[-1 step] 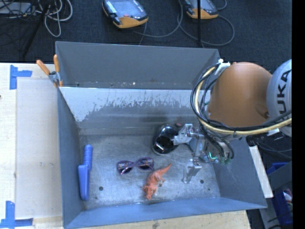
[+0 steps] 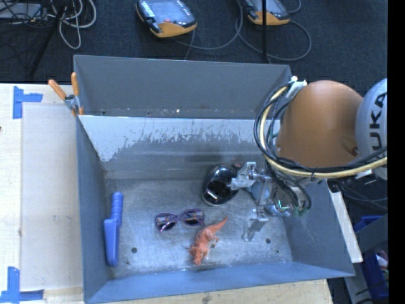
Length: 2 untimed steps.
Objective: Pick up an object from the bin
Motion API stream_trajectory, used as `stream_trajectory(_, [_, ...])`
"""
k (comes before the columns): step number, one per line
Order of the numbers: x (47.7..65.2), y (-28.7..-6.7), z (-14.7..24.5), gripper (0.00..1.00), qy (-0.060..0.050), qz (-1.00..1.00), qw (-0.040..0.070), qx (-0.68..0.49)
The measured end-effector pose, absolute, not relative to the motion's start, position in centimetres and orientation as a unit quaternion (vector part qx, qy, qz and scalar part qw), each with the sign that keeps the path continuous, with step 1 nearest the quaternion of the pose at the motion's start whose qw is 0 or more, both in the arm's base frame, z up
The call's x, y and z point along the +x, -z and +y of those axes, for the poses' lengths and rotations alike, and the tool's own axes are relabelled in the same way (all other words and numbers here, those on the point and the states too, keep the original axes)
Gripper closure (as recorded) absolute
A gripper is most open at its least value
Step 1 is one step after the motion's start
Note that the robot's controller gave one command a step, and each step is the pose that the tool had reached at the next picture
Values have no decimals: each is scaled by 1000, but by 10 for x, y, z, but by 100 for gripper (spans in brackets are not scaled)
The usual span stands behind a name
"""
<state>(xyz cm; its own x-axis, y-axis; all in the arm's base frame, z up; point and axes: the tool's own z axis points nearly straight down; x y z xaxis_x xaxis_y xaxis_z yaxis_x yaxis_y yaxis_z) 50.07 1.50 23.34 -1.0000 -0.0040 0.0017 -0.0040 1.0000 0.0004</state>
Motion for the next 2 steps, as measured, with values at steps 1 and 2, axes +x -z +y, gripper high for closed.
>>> stream_trajectory(1, [518,-183,53,0,0,-1000,-3,-20])
stream_trajectory(2, [499,-118,48,0,1,-999,0,47])
